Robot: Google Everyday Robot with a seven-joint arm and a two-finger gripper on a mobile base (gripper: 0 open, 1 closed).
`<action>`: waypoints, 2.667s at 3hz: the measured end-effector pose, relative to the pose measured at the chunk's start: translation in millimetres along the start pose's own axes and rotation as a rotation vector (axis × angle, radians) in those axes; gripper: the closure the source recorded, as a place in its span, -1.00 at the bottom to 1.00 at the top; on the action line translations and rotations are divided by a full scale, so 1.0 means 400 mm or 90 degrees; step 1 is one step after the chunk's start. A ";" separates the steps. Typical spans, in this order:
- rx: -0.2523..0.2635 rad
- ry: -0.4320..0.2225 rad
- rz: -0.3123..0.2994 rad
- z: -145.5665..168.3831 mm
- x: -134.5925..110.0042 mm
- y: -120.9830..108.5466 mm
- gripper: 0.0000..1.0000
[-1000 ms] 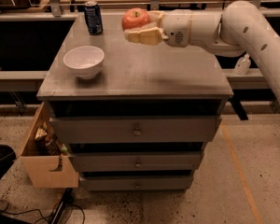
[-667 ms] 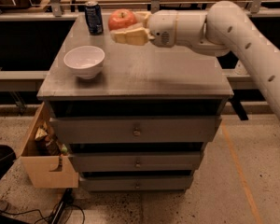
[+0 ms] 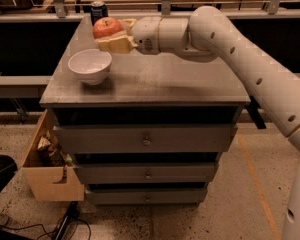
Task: Move apple near white bowl
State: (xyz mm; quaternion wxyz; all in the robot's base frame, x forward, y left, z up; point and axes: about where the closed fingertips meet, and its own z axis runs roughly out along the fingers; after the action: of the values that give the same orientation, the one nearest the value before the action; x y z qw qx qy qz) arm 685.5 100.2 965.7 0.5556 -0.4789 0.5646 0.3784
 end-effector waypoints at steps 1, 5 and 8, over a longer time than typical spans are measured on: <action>0.002 0.020 0.004 0.070 0.038 0.008 1.00; -0.016 0.049 0.045 0.182 0.140 0.024 0.65; -0.025 0.048 0.045 0.200 0.138 0.037 -0.76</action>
Offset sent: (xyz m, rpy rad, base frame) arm 0.0162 0.0608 -0.0552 -0.0740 0.0620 -0.0100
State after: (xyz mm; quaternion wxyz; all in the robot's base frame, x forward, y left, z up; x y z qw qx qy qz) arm 696.5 174.1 901.7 0.5106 -0.4830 0.5946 0.3904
